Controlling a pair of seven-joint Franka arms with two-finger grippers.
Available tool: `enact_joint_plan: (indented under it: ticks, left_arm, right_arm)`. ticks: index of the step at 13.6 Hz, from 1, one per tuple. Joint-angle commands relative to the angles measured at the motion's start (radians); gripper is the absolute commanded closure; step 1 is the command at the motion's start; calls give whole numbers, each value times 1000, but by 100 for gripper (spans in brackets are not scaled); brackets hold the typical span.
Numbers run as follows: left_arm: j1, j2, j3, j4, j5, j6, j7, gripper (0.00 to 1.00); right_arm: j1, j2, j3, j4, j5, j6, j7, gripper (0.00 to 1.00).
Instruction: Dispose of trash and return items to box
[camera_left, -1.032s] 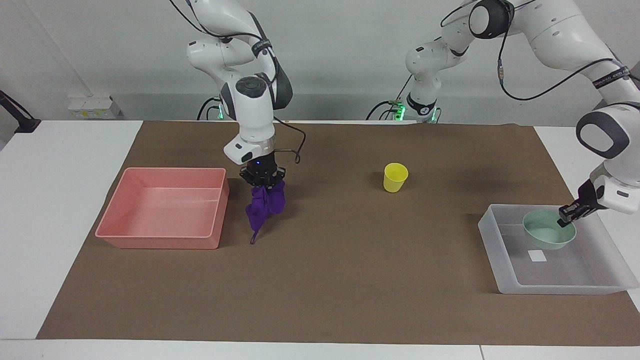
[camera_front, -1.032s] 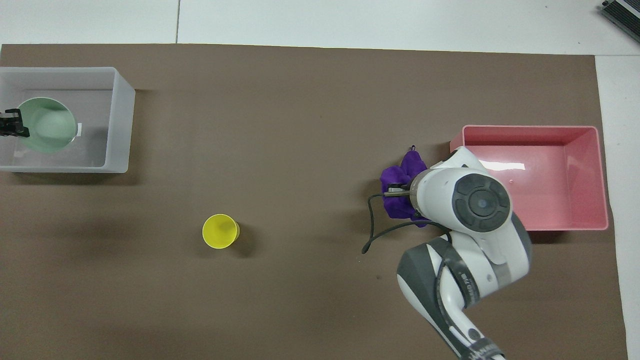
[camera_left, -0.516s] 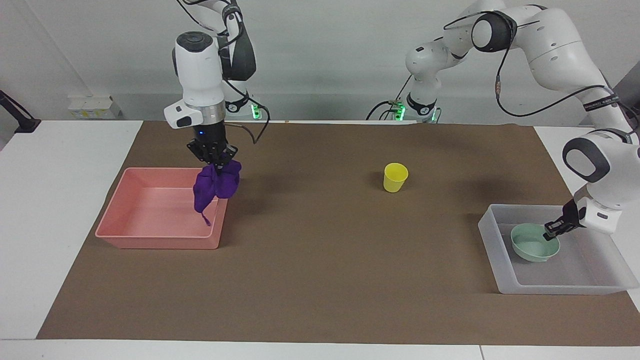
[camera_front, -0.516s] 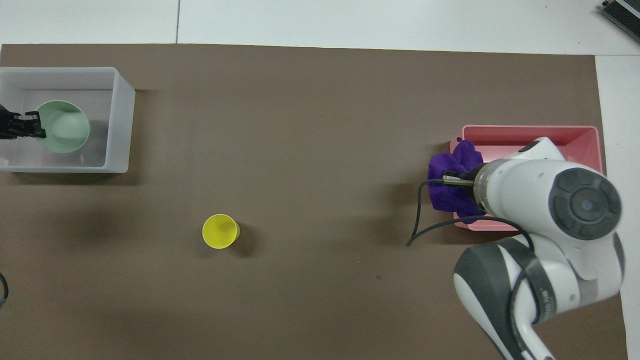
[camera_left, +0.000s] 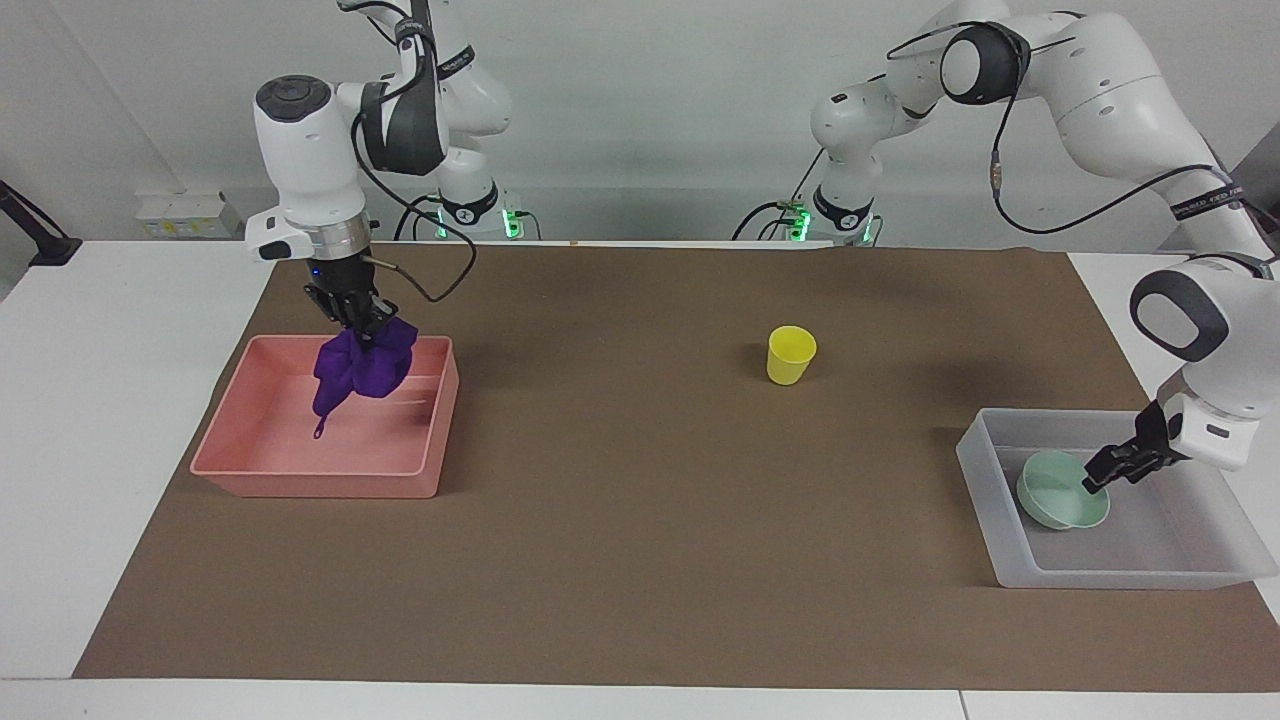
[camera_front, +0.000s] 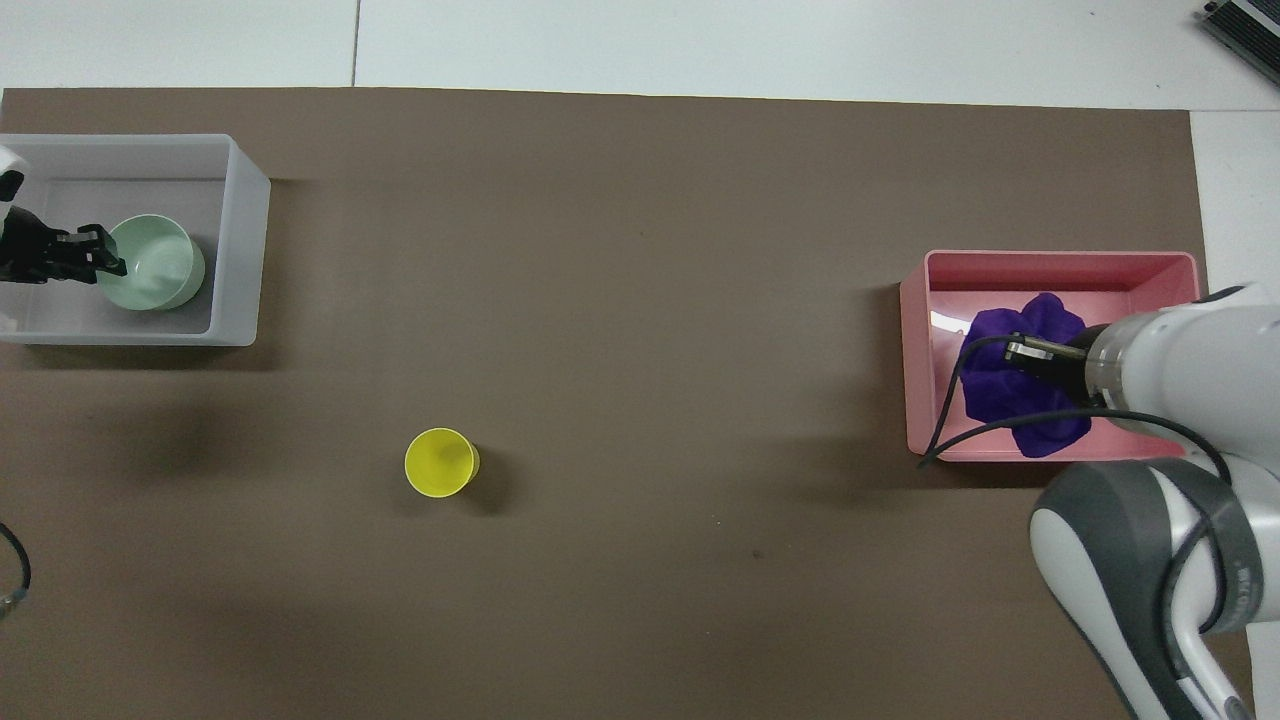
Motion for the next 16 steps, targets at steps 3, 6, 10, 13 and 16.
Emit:
enact_joint_plan:
  ticks: [3, 6, 10, 13, 16]
  left_arm:
    - [-98, -168, 8, -12, 22, -230, -15, 0]
    - [-188, -231, 3, -27, 11, -423, -102, 0]
    - [-394, -398, 3, -244, -31, -450, -189, 0]
    - [-510, -577, 1, -586, -113, -247, -187, 0]
    - [-620, -651, 3, -891, -114, 35, -181, 0]
  right_arm:
    - [-33, 18, 10, 5, 27, -9, -32, 30]
    - [-33, 18, 12, 20, 27, -16, -34, 0]
    - [-17, 31, 15, 140, 27, -143, -109, 0]
    - [-10, 53, 24, 273, 29, -275, -158, 0]
    - [31, 93, 26, 440, 30, -447, -218, 0]
